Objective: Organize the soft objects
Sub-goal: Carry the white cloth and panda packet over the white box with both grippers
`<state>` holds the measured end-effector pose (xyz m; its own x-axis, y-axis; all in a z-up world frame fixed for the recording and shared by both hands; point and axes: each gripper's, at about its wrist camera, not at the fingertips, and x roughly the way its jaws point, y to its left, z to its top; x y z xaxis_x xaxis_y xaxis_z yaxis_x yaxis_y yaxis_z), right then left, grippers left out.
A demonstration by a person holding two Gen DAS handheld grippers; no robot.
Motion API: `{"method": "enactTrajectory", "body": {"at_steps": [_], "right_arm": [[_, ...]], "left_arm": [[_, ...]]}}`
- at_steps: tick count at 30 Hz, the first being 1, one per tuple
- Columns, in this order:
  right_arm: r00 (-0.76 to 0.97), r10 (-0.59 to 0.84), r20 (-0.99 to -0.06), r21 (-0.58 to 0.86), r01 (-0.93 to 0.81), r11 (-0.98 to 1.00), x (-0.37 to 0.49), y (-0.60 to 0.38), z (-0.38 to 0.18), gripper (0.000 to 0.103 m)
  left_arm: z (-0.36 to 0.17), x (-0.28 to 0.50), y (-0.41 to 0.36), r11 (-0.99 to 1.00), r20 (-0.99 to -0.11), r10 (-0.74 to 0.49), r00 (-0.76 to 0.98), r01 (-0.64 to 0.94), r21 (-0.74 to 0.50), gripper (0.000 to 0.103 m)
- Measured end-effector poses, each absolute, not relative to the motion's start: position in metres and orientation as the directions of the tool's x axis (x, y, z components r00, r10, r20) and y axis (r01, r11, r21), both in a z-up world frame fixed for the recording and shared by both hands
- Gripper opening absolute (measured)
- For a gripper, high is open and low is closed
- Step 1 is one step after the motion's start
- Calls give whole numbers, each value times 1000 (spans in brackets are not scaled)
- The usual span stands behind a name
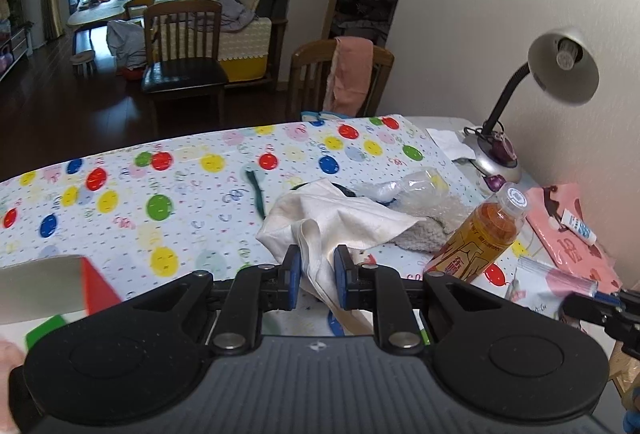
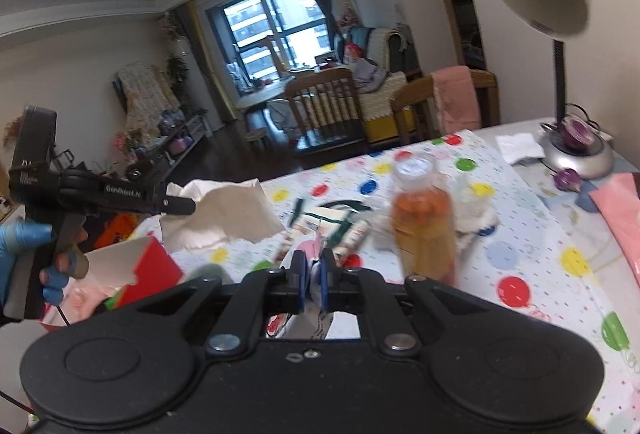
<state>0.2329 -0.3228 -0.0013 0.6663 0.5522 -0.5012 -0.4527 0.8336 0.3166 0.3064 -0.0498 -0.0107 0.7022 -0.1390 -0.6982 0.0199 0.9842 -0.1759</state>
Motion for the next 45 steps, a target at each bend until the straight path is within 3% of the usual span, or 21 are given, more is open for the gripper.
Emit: {"method": "enactTrajectory", "body": {"at_steps": [21, 45], "right_arm": [[543, 719, -434, 318, -654, 686, 229, -157, 42, 7], [351, 746, -566, 377, -695, 612, 216, 18, -16, 7]], "left_arm": [[34, 197, 111, 970, -642, 13, 767, -165, -177, 18], [-23, 145, 243, 939, -701, 132, 701, -314, -138, 18]]}}
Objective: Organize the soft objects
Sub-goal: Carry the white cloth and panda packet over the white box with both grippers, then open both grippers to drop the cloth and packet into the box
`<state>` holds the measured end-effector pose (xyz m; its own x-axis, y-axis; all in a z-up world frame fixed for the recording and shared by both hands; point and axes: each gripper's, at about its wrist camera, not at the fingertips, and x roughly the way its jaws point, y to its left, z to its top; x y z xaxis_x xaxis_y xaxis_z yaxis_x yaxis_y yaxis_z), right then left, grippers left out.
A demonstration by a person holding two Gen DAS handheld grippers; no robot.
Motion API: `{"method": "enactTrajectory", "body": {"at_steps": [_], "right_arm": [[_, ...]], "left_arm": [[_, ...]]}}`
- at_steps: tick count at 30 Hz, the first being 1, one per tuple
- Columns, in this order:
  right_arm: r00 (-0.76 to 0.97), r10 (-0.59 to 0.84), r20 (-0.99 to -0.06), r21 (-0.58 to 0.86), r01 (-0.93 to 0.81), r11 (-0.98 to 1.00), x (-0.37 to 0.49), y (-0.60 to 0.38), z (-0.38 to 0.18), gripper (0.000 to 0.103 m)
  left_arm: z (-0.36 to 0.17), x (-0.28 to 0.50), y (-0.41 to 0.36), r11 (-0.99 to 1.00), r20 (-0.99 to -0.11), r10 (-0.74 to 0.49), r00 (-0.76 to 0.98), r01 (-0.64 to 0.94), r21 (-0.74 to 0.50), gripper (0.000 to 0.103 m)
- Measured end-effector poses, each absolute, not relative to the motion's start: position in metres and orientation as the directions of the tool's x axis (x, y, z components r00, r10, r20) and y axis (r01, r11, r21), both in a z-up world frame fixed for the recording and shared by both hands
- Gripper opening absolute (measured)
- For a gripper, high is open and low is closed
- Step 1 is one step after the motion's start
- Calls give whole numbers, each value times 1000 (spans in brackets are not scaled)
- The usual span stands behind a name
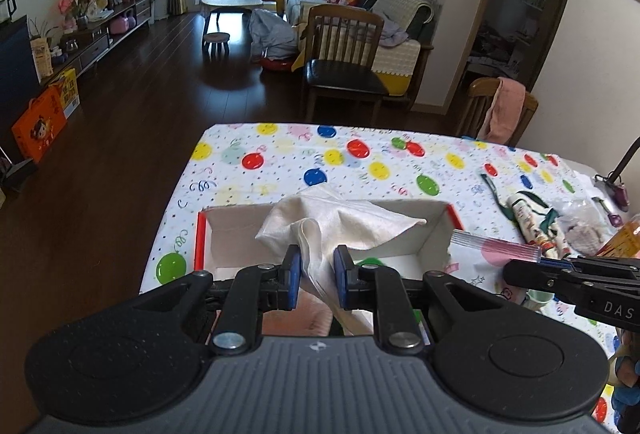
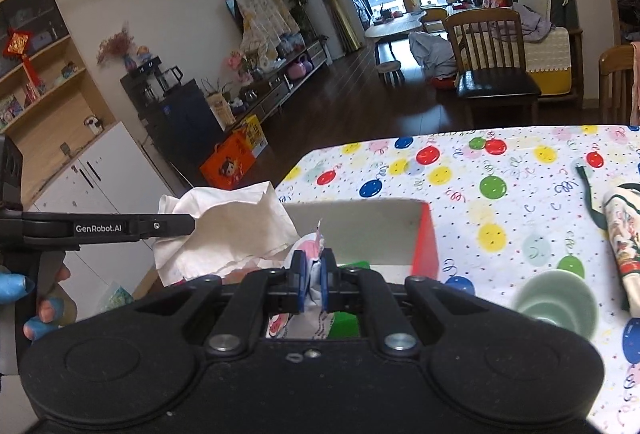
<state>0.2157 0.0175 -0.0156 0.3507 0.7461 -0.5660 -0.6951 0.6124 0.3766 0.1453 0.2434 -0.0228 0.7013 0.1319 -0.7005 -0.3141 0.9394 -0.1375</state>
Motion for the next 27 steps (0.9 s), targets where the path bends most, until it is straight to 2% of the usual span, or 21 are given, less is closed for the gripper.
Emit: {"method": "enactTrajectory", "body": {"at_steps": [12, 27], "right_arm": [[347, 699, -625, 321, -703, 635, 207, 59, -44, 7], [376, 645, -665, 244, -707, 664, 194, 74, -60, 9]], "left_arm": [[-62, 163, 258, 947, -723, 131, 678, -301, -111, 18], [-108, 171, 255, 964, -808, 71, 584, -247, -94, 18]]}}
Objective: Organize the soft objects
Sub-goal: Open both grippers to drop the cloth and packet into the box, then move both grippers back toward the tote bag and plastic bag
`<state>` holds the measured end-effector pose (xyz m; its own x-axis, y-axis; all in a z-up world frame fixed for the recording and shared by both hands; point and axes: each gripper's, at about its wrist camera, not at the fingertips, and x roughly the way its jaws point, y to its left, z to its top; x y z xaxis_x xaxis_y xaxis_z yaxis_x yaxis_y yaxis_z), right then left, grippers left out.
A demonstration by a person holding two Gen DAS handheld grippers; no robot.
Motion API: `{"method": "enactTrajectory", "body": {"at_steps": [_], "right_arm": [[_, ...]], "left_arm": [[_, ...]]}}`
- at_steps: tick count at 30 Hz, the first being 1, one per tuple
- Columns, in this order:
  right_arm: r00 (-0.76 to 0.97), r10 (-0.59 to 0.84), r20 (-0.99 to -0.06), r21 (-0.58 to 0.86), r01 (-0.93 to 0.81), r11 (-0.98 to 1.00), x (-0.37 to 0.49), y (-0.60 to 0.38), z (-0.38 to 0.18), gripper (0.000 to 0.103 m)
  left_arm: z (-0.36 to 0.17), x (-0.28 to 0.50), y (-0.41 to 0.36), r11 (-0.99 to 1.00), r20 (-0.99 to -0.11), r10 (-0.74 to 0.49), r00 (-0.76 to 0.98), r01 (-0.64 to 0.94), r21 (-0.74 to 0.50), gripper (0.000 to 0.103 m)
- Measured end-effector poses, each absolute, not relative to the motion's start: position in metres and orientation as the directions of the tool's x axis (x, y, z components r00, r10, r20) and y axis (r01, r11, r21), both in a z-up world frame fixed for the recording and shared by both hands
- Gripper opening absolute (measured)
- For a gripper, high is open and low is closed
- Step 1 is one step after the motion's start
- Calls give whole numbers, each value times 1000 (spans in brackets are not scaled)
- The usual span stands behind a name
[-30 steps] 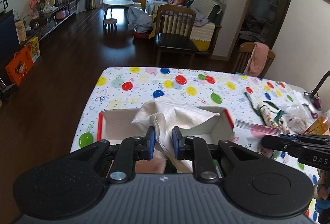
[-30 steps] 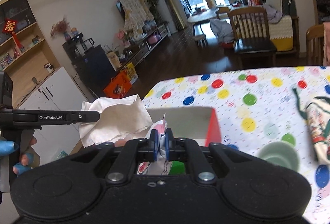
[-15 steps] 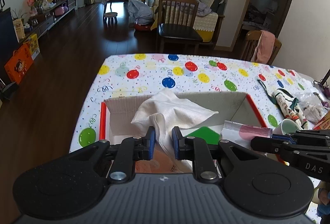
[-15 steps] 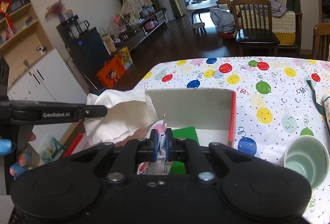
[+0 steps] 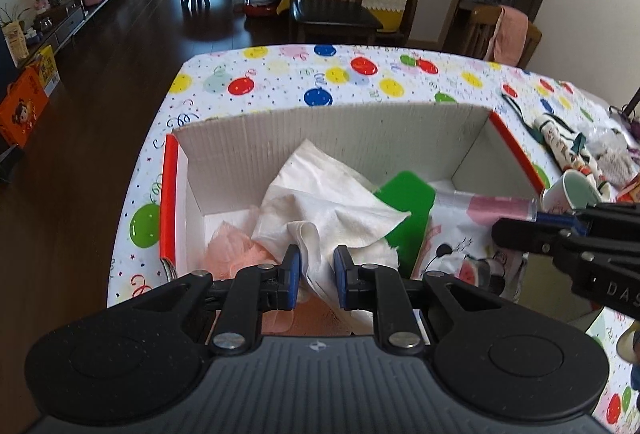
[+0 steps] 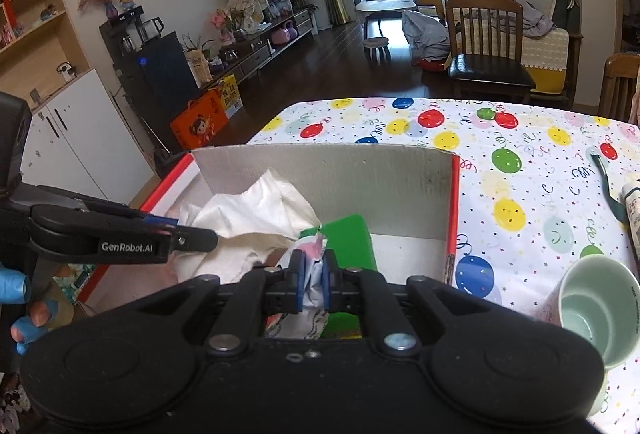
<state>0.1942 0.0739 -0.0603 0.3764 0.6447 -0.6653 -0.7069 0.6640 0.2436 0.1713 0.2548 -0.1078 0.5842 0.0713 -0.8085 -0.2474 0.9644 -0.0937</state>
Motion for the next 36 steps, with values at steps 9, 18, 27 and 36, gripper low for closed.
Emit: {"method": "enactTrajectory", "body": {"at_steps": [9, 18, 27, 36], "right_arm": [[395, 598, -697, 210, -686, 697, 196, 77, -62, 25], [430, 578, -694, 166, -686, 709, 189, 74, -62, 49], [433, 590, -681, 155, -702, 695, 180, 69, -56, 58], [444, 618, -649, 166, -710, 685, 164, 52, -36, 69]], "left_arm": [[-112, 168, 255, 968, -828, 62, 558, -235, -85, 18], [-112, 162, 253, 972, -830, 67, 553, -225, -72, 20], [-110, 153, 249, 978, -821, 32, 571, -188, -93, 73], [-84, 138, 237, 985, -783, 40, 621, -154, -71, 73]]}}
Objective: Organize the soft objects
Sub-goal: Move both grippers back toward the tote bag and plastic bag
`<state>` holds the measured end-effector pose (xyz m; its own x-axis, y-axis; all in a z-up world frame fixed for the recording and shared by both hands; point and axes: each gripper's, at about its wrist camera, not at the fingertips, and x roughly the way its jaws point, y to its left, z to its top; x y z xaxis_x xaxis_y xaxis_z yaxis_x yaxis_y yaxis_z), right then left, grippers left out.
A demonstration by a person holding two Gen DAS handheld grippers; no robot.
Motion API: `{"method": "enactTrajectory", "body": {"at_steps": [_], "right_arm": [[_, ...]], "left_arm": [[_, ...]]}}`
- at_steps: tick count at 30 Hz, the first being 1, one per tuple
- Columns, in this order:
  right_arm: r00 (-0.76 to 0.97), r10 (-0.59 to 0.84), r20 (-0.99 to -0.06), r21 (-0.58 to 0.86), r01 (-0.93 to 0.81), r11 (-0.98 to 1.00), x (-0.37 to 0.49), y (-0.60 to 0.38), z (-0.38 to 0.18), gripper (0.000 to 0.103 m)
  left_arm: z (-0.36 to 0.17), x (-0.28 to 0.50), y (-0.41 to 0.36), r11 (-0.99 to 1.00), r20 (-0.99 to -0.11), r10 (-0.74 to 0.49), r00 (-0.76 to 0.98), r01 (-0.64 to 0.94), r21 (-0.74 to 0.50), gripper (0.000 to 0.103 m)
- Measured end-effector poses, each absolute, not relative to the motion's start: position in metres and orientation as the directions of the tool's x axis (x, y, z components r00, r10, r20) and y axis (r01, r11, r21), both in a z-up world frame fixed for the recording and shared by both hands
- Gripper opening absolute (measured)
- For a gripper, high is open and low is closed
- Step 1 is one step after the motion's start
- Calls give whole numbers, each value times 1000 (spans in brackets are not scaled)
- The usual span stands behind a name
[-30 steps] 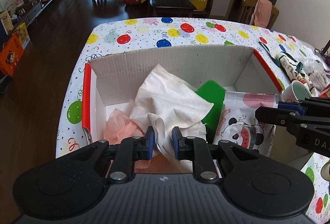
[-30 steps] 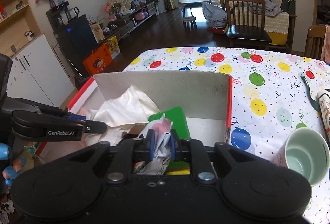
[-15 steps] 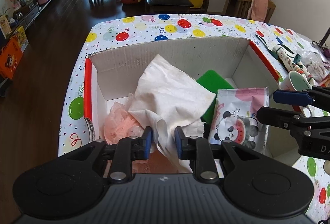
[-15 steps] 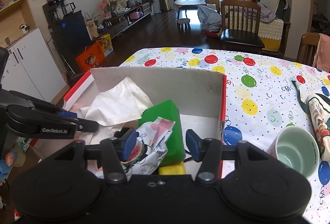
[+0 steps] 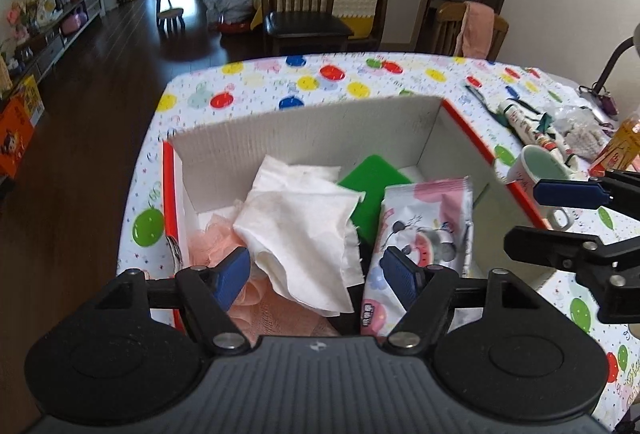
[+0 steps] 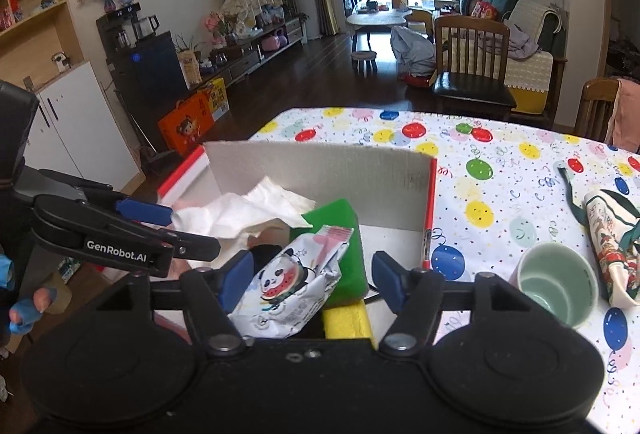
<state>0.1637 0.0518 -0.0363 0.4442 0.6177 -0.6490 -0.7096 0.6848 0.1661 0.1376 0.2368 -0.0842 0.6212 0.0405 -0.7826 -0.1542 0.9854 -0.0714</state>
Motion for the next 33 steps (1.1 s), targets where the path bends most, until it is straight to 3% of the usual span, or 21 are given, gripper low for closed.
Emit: {"method": "enactTrajectory", "body": {"at_steps": [3, 7, 20, 33], "right_arm": [[454, 632, -629, 176, -708, 684, 157, 43, -24, 72], [476, 644, -599, 184, -701, 689, 148, 28, -8, 80], [566, 634, -527, 204, -640, 740, 137, -49, 23, 98], [626, 566, -536, 208, -552, 807, 172, -165, 12, 102]], "left_arm": [[-71, 130, 230, 989, -761, 47, 648, -137, -56, 73], [-53, 122, 220, 992, -736, 38, 676, -114, -54, 81], [-16, 130, 152, 995, -670, -65, 740, -4, -102, 85], [-11, 179, 36, 979, -637, -184, 748, 86, -182, 86]]}}
